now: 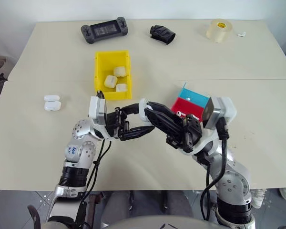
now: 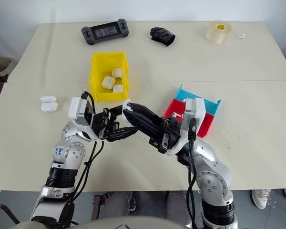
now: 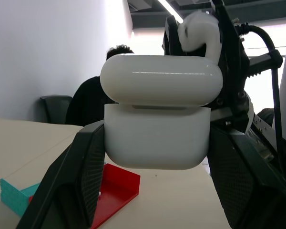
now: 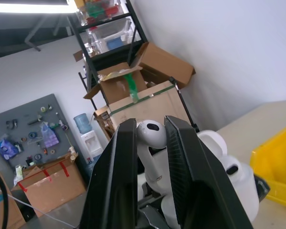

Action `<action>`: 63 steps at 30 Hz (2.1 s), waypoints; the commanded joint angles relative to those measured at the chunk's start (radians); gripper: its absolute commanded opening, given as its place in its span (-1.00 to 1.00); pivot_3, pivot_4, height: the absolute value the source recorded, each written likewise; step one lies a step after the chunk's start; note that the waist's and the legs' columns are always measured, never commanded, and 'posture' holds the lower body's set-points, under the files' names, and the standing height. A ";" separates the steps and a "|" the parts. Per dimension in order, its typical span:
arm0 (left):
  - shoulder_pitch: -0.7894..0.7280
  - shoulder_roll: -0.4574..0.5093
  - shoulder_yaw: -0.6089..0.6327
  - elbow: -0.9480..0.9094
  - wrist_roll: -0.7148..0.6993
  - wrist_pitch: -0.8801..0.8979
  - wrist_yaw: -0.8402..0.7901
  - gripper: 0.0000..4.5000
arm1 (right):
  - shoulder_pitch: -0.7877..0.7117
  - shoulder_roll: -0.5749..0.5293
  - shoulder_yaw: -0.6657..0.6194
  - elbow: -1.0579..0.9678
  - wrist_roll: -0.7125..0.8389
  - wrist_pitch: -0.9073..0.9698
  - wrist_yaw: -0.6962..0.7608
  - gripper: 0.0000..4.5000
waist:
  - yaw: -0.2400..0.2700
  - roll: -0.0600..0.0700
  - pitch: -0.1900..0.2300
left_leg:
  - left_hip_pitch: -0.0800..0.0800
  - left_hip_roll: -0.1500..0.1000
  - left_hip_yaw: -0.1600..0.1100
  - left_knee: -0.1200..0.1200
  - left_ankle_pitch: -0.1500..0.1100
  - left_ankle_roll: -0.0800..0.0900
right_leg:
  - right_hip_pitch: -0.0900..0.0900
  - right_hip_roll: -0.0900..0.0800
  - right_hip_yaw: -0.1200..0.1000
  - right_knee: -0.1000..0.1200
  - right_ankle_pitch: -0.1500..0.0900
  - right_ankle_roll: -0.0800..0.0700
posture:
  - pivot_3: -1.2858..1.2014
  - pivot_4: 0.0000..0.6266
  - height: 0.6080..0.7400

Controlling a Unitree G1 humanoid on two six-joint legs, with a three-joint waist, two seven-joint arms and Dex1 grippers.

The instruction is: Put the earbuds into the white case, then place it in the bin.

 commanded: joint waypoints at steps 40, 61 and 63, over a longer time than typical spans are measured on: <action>-0.026 -0.020 0.022 -0.077 -0.027 0.010 0.061 0.24 | 0.063 -0.139 0.020 0.107 -0.022 -0.113 0.066 -0.47 | 0.001 0.000 0.000 | 0.000 0.000 0.000 0.000 0.000 0.000 | 0.000 0.000 0.000 0.000 0.000 0.000 | 0.03 -0.52 1.00; -0.089 0.294 -0.141 0.008 0.433 -0.126 0.033 0.24 | 0.023 -0.548 -0.114 0.005 -0.117 -0.027 0.155 -0.23 | 0.004 -0.002 0.001 | 0.001 0.000 0.001 -0.002 0.000 0.001 | 0.001 0.000 0.000 -0.002 0.000 0.000 | 0.03 -0.52 1.00; -0.083 0.297 -0.159 -0.019 0.435 -0.099 0.033 0.24 | -0.031 -0.529 -0.048 0.001 -0.150 0.000 0.130 -0.55 | 0.004 -0.002 0.001 | 0.000 0.000 0.000 -0.002 0.000 0.001 | 0.000 0.000 -0.001 -0.002 0.000 0.000 | 0.03 -0.52 1.00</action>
